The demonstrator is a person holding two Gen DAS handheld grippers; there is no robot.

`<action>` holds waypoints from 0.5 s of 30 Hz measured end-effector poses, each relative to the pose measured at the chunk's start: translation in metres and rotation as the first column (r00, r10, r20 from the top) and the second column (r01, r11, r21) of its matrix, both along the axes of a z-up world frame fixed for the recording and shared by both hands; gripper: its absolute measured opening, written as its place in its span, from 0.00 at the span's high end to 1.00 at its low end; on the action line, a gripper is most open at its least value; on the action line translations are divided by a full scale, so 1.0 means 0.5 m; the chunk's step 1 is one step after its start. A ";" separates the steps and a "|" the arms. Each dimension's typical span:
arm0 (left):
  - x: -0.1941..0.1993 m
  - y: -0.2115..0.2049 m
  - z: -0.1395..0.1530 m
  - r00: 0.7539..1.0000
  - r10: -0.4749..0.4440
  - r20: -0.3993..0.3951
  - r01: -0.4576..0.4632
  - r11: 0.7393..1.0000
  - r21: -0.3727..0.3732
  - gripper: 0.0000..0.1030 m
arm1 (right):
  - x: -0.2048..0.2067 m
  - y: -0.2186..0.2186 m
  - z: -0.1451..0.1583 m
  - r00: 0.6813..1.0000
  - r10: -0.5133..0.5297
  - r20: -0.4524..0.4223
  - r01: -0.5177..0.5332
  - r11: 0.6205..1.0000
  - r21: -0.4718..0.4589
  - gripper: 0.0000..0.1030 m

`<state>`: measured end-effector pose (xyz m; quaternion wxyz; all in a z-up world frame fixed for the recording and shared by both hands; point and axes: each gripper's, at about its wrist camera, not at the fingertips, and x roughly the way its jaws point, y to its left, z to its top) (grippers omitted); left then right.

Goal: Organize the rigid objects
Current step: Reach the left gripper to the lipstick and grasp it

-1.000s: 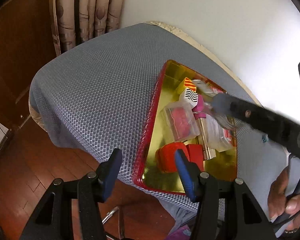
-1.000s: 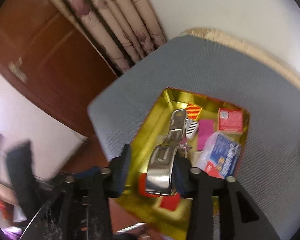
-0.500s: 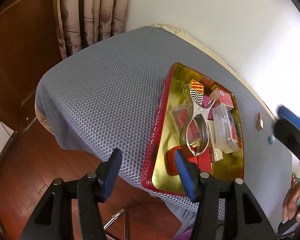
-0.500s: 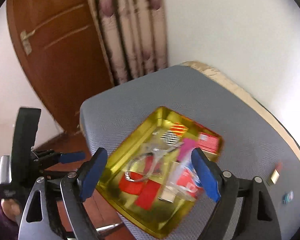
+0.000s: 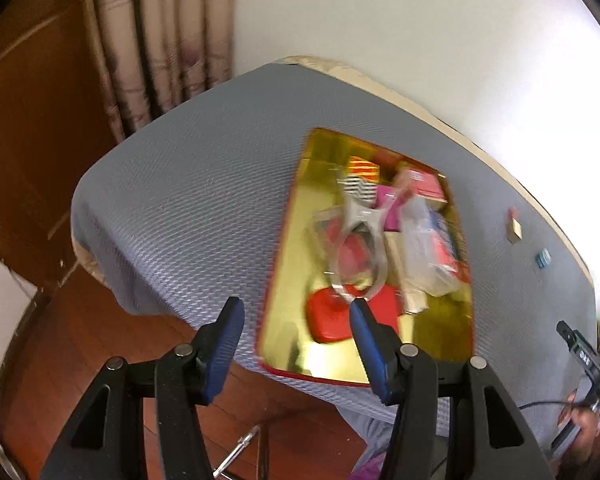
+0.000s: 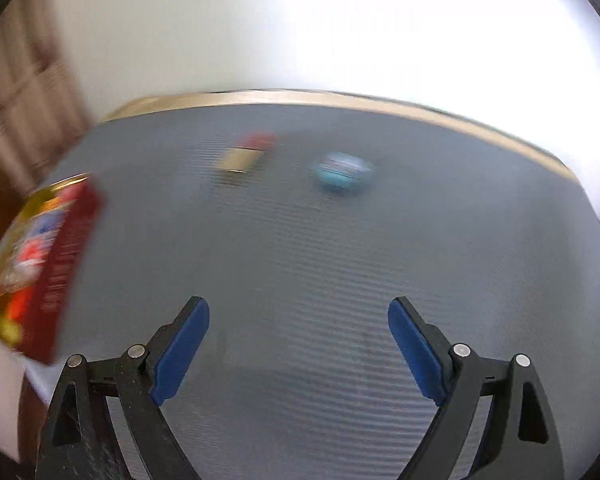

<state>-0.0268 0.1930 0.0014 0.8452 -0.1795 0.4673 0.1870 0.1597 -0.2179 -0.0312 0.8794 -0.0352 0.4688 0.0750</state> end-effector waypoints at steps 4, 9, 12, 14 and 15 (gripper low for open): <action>0.049 -0.085 0.023 0.993 -0.119 -0.007 0.119 0.993 0.022 0.46 | 0.010 -0.098 -0.021 0.993 -0.110 0.035 0.113 0.986 -0.119 0.13; 0.148 -0.205 0.049 0.959 -0.282 -0.006 0.282 0.959 -0.016 0.46 | 0.017 -0.185 -0.058 0.980 -0.194 0.044 0.198 0.973 -0.115 0.12; 0.247 -0.297 0.064 0.919 -0.394 0.012 0.394 0.919 -0.013 0.46 | 0.019 -0.210 -0.057 0.978 -0.208 0.029 0.209 0.978 -0.024 0.11; 0.315 -0.350 0.059 0.888 -0.460 0.002 0.460 0.888 -0.005 0.46 | 0.020 -0.215 -0.057 0.979 -0.202 0.024 0.202 0.979 -0.006 0.08; 0.346 -0.373 0.054 0.878 -0.478 -0.008 0.478 0.878 0.007 0.46 | 0.023 -0.212 -0.057 0.981 -0.191 0.023 0.191 0.982 -0.001 0.06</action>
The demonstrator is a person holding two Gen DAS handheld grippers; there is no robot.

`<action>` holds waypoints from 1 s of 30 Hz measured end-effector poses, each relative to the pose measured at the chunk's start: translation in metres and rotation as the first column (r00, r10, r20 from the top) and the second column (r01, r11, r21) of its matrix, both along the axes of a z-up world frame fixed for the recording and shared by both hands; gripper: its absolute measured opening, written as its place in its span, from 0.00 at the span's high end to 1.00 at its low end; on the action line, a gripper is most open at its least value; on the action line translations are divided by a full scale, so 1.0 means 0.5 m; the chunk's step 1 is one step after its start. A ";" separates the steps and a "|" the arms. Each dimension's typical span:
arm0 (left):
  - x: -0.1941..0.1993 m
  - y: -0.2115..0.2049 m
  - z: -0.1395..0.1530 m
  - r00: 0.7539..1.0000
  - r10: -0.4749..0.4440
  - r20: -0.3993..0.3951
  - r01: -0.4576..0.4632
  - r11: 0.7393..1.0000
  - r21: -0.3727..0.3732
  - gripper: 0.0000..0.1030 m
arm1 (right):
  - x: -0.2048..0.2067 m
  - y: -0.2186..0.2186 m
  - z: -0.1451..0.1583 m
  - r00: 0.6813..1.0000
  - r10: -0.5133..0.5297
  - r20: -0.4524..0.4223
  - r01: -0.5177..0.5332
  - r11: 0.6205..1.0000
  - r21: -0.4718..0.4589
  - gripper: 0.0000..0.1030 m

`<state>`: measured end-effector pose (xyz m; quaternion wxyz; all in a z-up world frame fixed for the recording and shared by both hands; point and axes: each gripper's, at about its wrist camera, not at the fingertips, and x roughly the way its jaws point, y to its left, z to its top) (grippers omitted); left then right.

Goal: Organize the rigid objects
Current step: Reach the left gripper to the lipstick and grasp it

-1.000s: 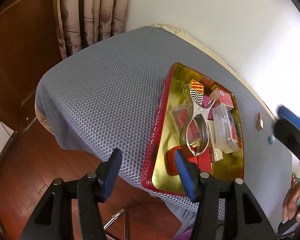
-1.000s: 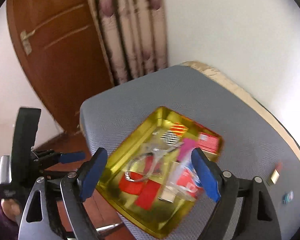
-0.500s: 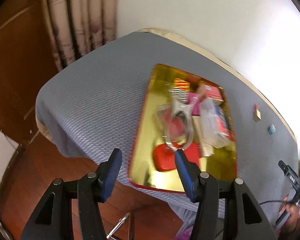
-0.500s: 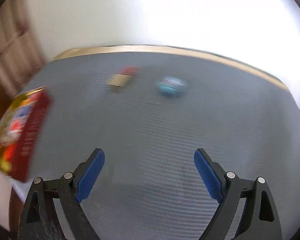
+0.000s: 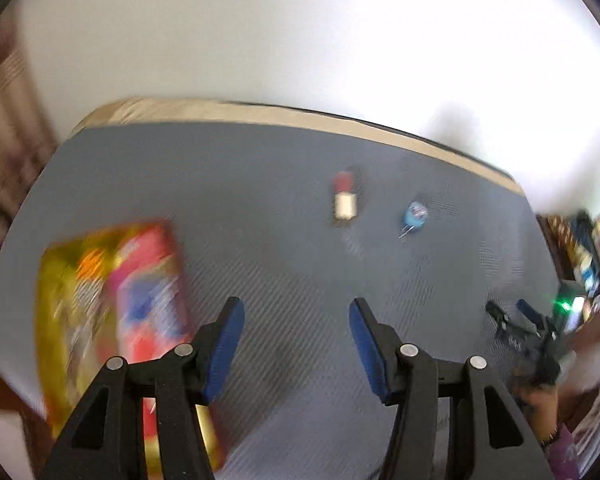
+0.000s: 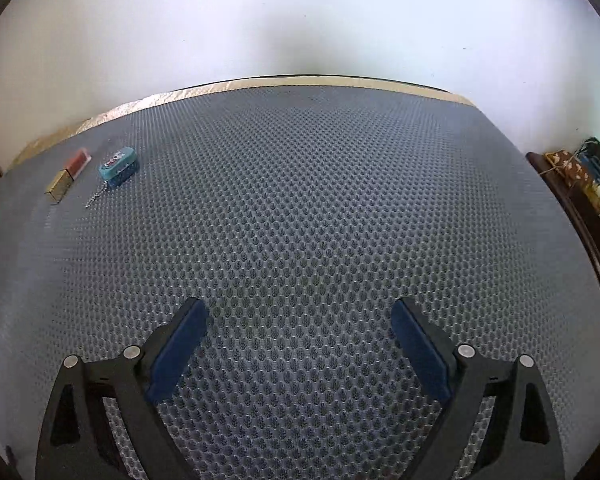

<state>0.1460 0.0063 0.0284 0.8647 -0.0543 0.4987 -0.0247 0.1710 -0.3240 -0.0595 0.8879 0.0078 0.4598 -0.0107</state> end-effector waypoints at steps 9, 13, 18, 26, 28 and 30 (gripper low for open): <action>0.281 -0.106 -0.117 0.993 -0.059 -0.100 0.064 0.997 0.053 0.46 | -0.007 -0.009 0.009 0.999 0.047 0.024 -0.049 0.995 0.086 0.04; 0.349 -0.116 -0.166 0.988 -0.053 -0.144 0.067 0.993 0.094 0.46 | -0.014 -0.017 0.013 0.997 0.064 0.033 -0.068 0.991 0.116 0.04; 0.391 -0.135 -0.209 0.978 -0.074 -0.194 0.095 0.990 0.104 0.46 | -0.021 -0.025 0.015 0.997 0.073 0.039 -0.078 0.987 0.140 0.04; 0.413 -0.164 -0.238 0.977 -0.083 -0.199 0.107 0.987 0.117 0.80 | -0.032 -0.039 0.019 0.996 0.073 0.045 -0.079 0.983 0.163 0.04; 0.406 -0.168 -0.237 0.978 -0.074 -0.197 0.101 0.987 0.128 0.81 | -0.034 -0.040 0.019 0.996 0.073 0.044 -0.079 0.984 0.162 0.04; 0.384 -0.176 -0.233 0.980 -0.074 -0.184 0.098 0.987 0.129 0.81 | -0.035 -0.044 0.020 0.996 0.072 0.045 -0.078 0.983 0.164 0.04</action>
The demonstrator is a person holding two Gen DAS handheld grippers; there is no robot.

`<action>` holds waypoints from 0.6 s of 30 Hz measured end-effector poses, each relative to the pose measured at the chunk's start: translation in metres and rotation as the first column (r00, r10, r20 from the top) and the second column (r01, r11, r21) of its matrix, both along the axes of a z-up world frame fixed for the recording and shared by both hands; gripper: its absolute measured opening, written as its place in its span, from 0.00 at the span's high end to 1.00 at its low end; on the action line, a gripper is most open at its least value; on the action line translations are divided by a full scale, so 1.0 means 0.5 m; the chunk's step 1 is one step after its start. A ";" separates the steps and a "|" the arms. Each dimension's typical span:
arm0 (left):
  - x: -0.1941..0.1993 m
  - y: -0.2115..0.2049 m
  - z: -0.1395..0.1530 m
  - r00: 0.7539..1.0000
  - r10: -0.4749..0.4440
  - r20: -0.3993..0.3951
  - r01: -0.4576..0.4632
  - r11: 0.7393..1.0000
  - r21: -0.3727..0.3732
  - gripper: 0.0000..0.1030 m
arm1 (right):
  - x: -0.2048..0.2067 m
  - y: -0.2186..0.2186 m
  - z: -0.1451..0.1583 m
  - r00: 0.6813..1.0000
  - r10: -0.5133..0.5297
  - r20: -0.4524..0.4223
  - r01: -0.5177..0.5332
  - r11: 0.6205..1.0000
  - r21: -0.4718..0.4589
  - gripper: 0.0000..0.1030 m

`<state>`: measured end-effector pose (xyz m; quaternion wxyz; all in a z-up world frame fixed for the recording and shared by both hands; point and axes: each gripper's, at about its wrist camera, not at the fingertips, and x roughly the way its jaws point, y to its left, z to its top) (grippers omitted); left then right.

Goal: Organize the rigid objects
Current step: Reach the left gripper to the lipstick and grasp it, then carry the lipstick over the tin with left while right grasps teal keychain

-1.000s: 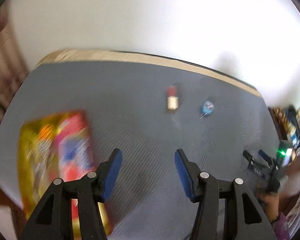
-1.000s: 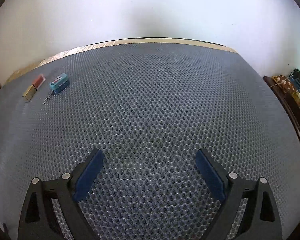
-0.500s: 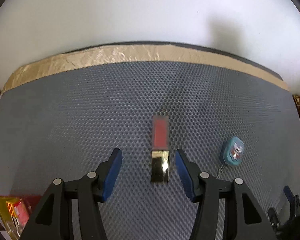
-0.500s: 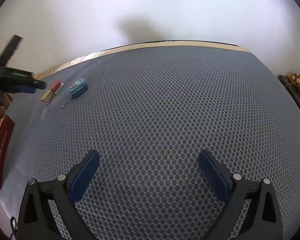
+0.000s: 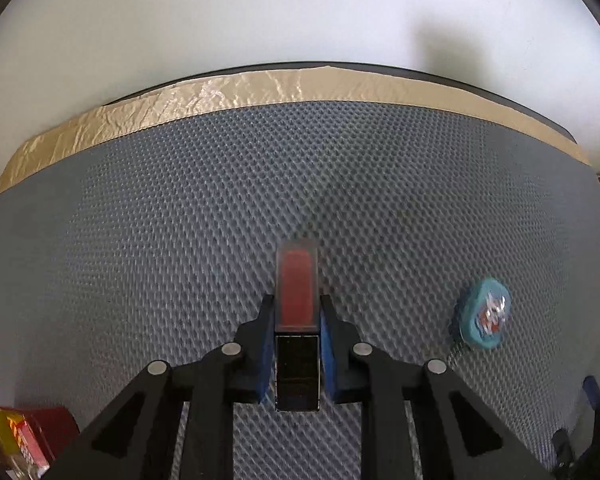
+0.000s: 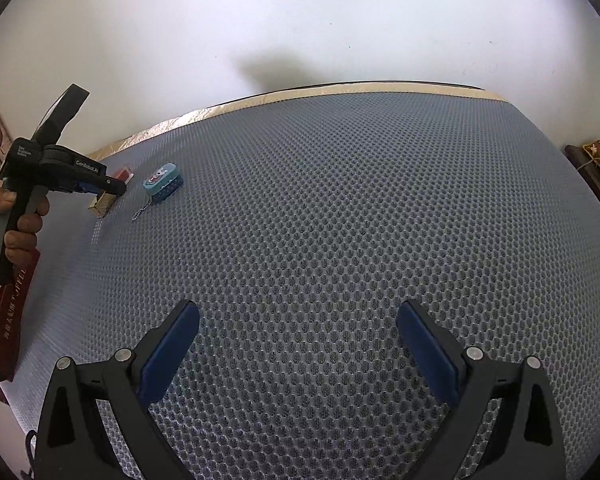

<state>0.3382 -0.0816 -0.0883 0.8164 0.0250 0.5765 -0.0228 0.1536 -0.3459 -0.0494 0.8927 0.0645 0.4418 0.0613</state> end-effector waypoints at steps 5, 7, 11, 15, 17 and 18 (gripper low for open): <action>-0.107 0.002 0.039 0.999 0.016 0.045 -0.012 0.995 -0.095 0.81 | 0.020 0.003 -0.005 1.000 0.000 -0.004 0.000 1.000 0.005 0.04; -0.158 0.004 0.053 0.998 0.013 0.061 -0.006 0.993 -0.119 0.80 | 0.019 0.002 -0.005 1.000 -0.002 -0.001 0.002 1.000 0.005 0.04; -0.264 0.019 0.074 0.999 0.033 0.041 -0.025 0.981 -0.191 0.80 | 0.017 0.012 -0.005 1.000 0.008 -0.009 -0.008 1.000 -0.027 0.04; -0.334 0.029 0.081 0.998 0.059 0.010 -0.055 0.972 -0.228 0.80 | 0.010 0.024 -0.002 0.999 0.029 -0.014 -0.030 0.999 -0.043 0.04; -0.368 0.029 0.085 0.998 0.066 -0.003 -0.065 0.970 -0.234 0.80 | 0.012 0.030 -0.003 0.999 0.045 -0.019 -0.045 0.998 -0.043 0.04; -0.384 0.029 0.086 0.998 0.069 -0.006 -0.068 0.970 -0.233 0.80 | 0.014 0.034 -0.002 0.998 0.058 -0.023 -0.059 0.998 -0.039 0.04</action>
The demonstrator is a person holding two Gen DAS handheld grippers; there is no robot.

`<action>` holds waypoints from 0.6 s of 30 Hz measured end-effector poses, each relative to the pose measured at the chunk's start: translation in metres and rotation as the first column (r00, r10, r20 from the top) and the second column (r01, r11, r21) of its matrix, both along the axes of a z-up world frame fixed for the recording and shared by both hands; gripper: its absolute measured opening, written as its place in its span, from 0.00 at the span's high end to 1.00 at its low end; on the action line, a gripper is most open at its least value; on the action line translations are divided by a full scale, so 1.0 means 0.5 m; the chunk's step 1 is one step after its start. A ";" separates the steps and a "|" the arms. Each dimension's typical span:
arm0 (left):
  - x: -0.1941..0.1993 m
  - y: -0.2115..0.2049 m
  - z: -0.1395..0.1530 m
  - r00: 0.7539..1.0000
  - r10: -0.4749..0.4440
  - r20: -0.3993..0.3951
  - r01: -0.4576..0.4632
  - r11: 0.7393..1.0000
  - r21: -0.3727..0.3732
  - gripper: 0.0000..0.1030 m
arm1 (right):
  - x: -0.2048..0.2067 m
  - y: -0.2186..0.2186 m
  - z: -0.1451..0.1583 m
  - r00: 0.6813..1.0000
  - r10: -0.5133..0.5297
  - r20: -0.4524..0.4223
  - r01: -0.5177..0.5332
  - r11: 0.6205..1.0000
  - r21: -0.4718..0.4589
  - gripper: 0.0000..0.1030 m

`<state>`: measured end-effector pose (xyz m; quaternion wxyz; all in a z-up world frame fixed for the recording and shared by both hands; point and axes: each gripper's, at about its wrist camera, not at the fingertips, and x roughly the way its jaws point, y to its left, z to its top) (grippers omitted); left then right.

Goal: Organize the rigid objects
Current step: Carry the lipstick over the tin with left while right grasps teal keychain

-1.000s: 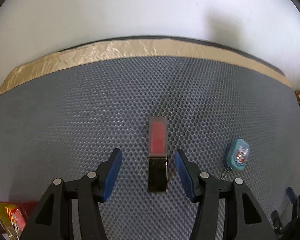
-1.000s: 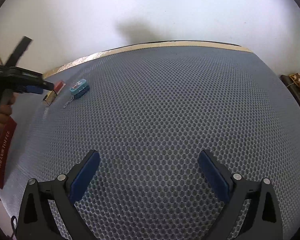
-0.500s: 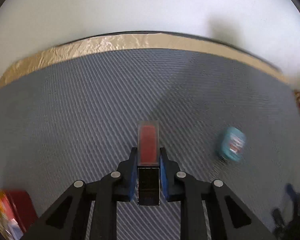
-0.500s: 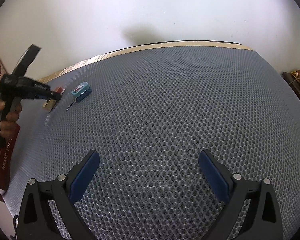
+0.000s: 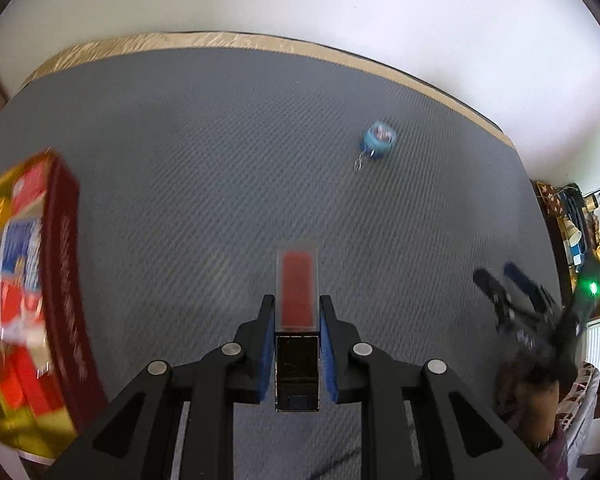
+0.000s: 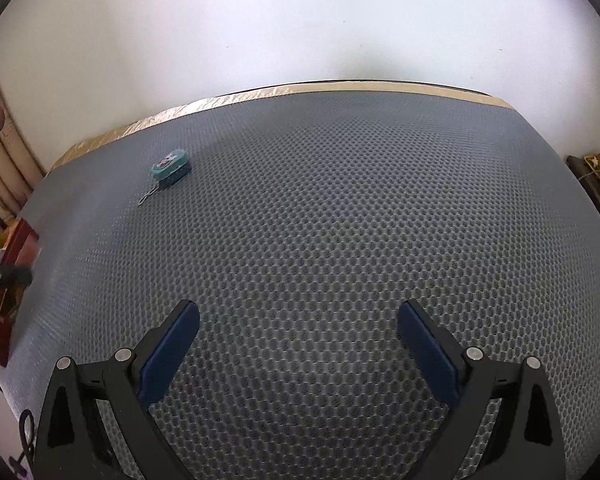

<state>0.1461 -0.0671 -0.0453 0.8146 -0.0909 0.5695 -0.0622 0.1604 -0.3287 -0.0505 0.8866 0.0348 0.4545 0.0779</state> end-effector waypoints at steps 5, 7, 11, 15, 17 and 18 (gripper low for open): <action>-0.053 0.049 0.003 1.000 0.020 -0.017 -0.021 0.999 -0.033 0.80 | 0.043 0.043 0.025 0.991 0.134 0.030 -0.136 0.989 0.060 0.04; -0.072 0.060 0.012 0.999 0.031 -0.016 -0.032 0.999 -0.038 0.80 | 0.074 0.069 0.039 0.980 0.192 0.058 -0.195 0.979 0.056 0.04; -0.107 0.093 0.037 0.998 0.060 0.001 -0.060 0.997 -0.051 0.80 | 0.149 0.130 0.051 0.951 0.298 0.080 -0.301 0.953 0.034 0.04; -0.125 0.124 0.061 0.995 0.098 0.021 -0.097 0.994 -0.058 0.80 | 0.201 0.179 0.044 0.921 0.384 0.067 -0.385 0.923 -0.004 0.04; -0.131 0.144 0.073 0.992 0.124 0.036 -0.122 0.991 -0.058 0.80 | 0.217 0.201 0.036 0.910 0.408 0.070 -0.407 0.913 -0.025 0.04; -0.133 0.153 0.077 0.990 0.134 0.039 -0.132 0.989 -0.061 0.80 | 0.223 0.209 0.030 0.906 0.420 0.061 -0.419 0.908 -0.024 0.04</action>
